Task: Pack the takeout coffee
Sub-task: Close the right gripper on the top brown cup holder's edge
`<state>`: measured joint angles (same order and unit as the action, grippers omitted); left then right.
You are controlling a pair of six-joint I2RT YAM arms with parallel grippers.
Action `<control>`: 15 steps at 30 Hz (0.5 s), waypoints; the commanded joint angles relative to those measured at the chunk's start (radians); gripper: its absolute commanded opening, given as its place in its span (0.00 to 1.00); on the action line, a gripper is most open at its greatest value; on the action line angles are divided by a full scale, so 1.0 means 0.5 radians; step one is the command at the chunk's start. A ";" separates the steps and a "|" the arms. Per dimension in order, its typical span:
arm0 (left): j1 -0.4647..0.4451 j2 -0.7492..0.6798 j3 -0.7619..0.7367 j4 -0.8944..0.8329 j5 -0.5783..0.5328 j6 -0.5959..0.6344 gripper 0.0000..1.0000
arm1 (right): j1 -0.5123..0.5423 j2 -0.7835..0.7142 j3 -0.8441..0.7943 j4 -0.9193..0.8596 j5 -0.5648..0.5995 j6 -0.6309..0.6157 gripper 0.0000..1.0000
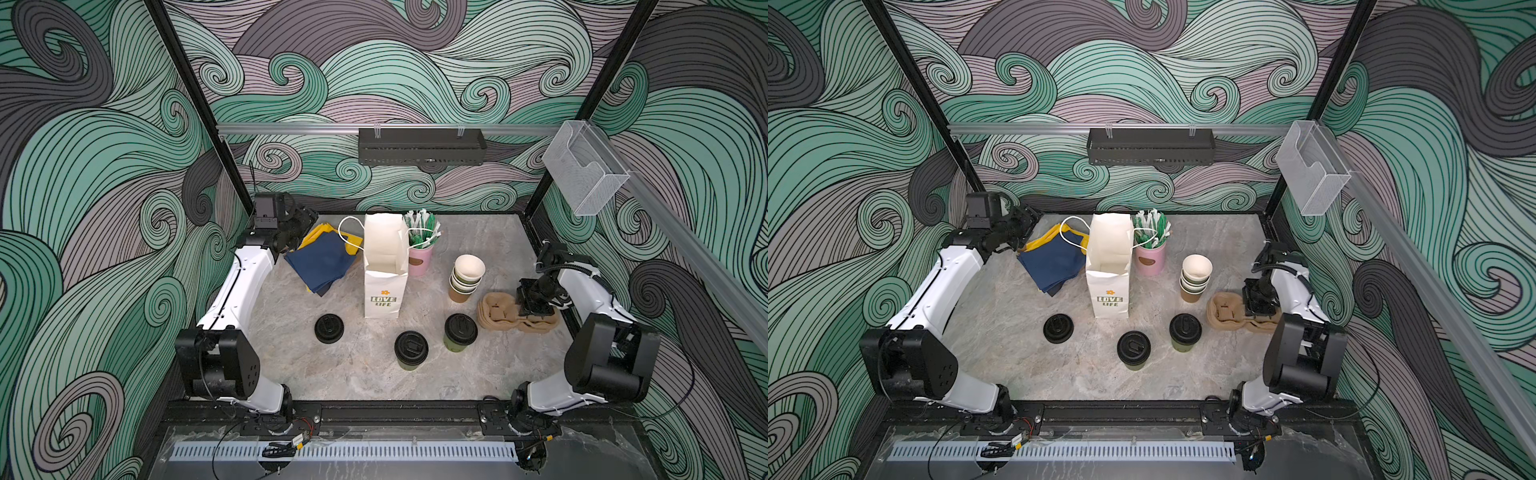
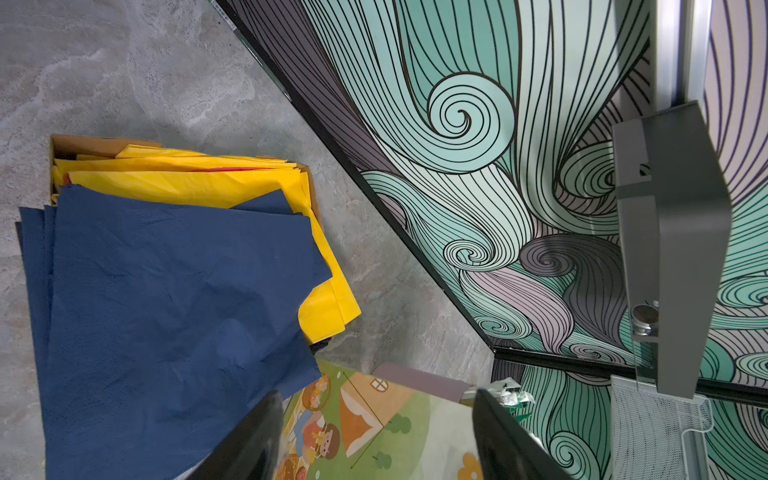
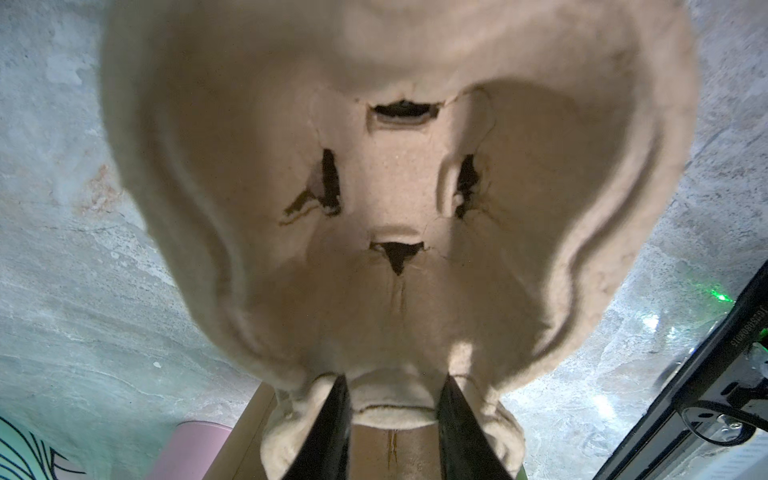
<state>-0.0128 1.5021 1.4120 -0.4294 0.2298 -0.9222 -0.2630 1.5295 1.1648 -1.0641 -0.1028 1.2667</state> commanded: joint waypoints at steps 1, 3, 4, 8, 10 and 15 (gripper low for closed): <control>-0.016 -0.056 0.087 -0.068 0.050 0.086 0.74 | -0.009 -0.052 0.080 -0.097 0.077 -0.060 0.16; -0.032 -0.043 0.127 -0.067 0.102 0.147 0.74 | -0.008 -0.056 0.104 -0.122 0.080 -0.108 0.14; -0.041 -0.031 0.149 -0.076 0.120 0.181 0.74 | -0.008 -0.058 0.114 -0.132 0.080 -0.128 0.14; -0.099 0.031 0.246 -0.140 0.193 0.295 0.74 | -0.006 -0.068 0.150 -0.174 0.065 -0.217 0.13; -0.126 0.055 0.274 -0.152 0.242 0.327 0.74 | -0.008 -0.081 0.180 -0.217 0.069 -0.262 0.12; -0.182 0.085 0.319 -0.189 0.362 0.426 0.74 | -0.008 -0.137 0.240 -0.310 0.109 -0.379 0.11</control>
<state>-0.0895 1.5215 1.5394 -0.4767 0.3508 -0.7734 -0.2630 1.5002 1.2537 -1.1503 -0.0811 1.1229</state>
